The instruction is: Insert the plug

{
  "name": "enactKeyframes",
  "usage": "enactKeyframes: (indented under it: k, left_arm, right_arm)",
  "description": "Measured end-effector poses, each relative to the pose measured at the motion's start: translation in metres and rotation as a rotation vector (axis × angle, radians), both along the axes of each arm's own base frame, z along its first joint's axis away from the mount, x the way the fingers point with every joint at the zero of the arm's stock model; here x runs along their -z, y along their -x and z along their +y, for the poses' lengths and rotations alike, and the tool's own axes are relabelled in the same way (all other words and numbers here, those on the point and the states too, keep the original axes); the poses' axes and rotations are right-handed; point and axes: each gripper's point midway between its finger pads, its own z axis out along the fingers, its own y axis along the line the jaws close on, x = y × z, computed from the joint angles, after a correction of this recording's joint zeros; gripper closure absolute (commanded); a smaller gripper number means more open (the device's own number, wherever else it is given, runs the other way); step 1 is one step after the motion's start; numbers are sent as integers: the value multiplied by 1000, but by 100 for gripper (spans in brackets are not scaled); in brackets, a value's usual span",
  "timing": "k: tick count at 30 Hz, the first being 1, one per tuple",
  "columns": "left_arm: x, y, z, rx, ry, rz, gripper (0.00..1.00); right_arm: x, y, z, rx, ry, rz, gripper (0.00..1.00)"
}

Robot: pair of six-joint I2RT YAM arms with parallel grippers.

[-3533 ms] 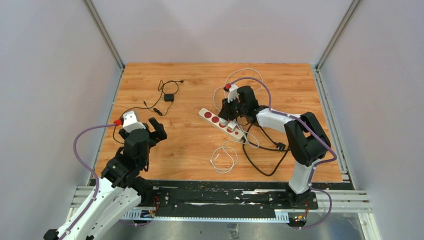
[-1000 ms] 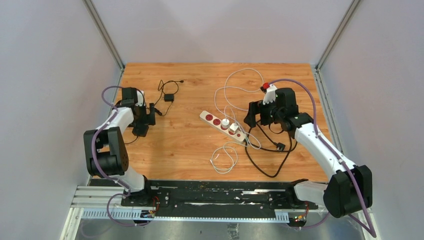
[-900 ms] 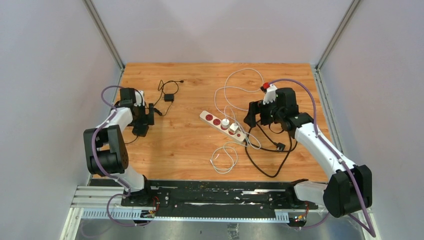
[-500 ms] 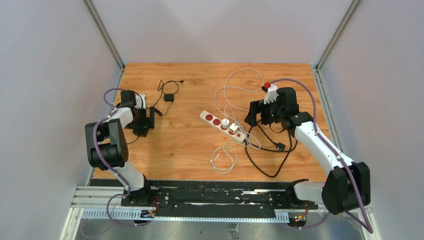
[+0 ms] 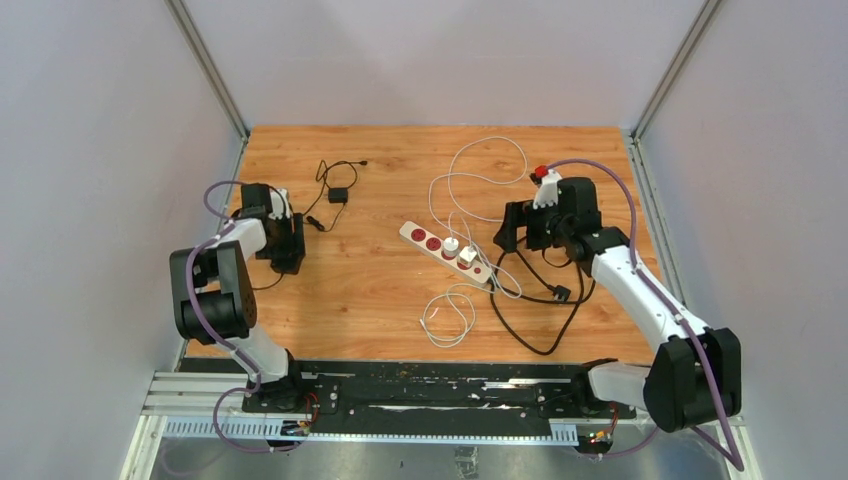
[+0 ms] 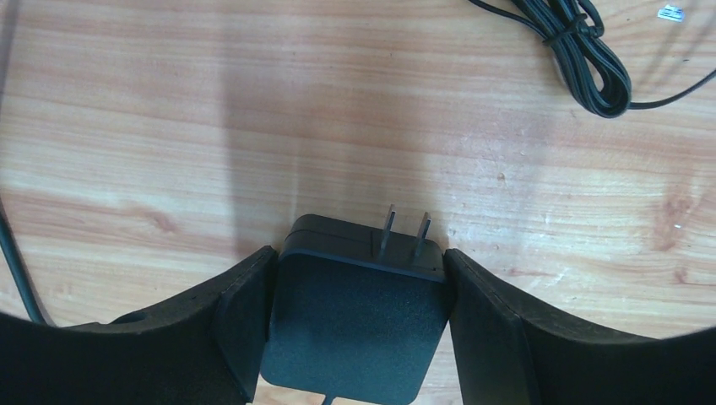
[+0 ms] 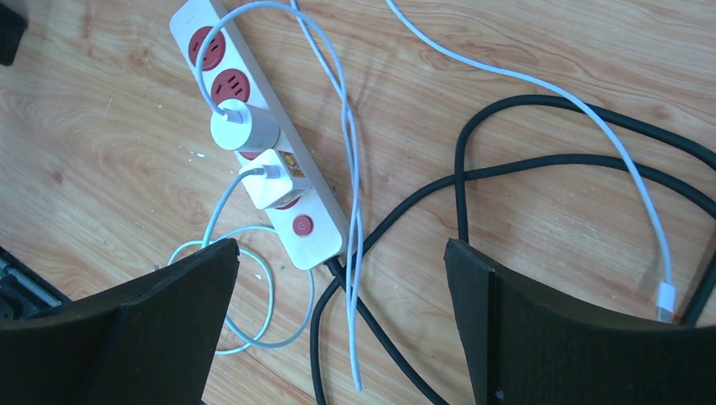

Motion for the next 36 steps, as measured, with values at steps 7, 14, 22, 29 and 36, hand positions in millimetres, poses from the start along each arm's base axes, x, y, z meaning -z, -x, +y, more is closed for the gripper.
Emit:
enactKeyframes:
  k: [7,14,22,29,36]
  left_arm:
    - [-8,8,-22,-107,140,-58,100]
    - [-47,12,-54,-225,306,-210,100]
    - [-169,25,-154,-169,550,-603,100]
    - [-237,55,-210,-181,755,-757,100]
    - [-255,63,-225,-270,848,-780,100]
  right_arm:
    - [-26,5,-16,99,-29,-113,0]
    - [-77,13,-12,134,-175,-291,0]
    - [-112,24,40,-74,-359,-333,5]
    - [-141,79,160,-471,-378,-420,6]
    - [-127,81,232,-562,-309,-473,7]
